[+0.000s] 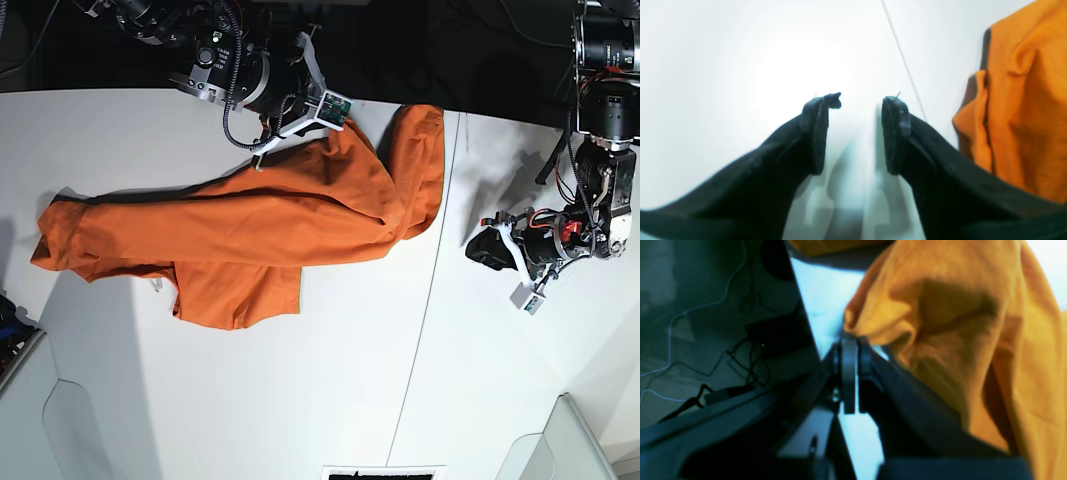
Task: Layout the t-shirt on the table in an organized manner, then fold the t-shirt properly
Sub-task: 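Release the shirt with the left gripper and move the right gripper over the shirt, then grasp the shirt body with both grippers and lift it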
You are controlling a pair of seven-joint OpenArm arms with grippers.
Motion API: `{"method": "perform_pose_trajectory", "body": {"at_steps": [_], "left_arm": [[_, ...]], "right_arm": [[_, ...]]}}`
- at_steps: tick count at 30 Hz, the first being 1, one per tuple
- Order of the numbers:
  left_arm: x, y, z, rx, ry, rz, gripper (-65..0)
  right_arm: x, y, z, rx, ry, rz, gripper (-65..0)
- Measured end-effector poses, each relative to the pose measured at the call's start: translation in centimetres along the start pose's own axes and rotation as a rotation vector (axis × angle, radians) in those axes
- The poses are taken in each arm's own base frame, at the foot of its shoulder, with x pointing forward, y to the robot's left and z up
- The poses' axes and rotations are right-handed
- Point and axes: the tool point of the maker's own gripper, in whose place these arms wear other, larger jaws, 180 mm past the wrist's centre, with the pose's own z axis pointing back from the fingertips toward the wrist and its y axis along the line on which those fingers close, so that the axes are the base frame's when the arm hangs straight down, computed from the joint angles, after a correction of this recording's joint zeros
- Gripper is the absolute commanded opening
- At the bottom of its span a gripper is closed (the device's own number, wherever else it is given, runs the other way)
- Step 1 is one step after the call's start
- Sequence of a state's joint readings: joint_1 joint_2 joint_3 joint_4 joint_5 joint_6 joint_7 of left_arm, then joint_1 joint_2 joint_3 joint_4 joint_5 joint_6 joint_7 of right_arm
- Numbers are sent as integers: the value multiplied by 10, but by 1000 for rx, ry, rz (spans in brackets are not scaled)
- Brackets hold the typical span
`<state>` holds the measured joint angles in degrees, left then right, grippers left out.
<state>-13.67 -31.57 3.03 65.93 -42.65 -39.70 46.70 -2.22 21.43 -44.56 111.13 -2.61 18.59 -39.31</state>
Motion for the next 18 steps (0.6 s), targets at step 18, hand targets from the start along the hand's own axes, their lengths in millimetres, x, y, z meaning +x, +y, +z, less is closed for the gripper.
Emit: {"method": "perform_pose_trajectory", "body": {"at_steps": [18], "left_arm": [[-1,5,7,1,10,7,-364]], "right_arm": [[-51,17,31,53,133,17,-650]]}}
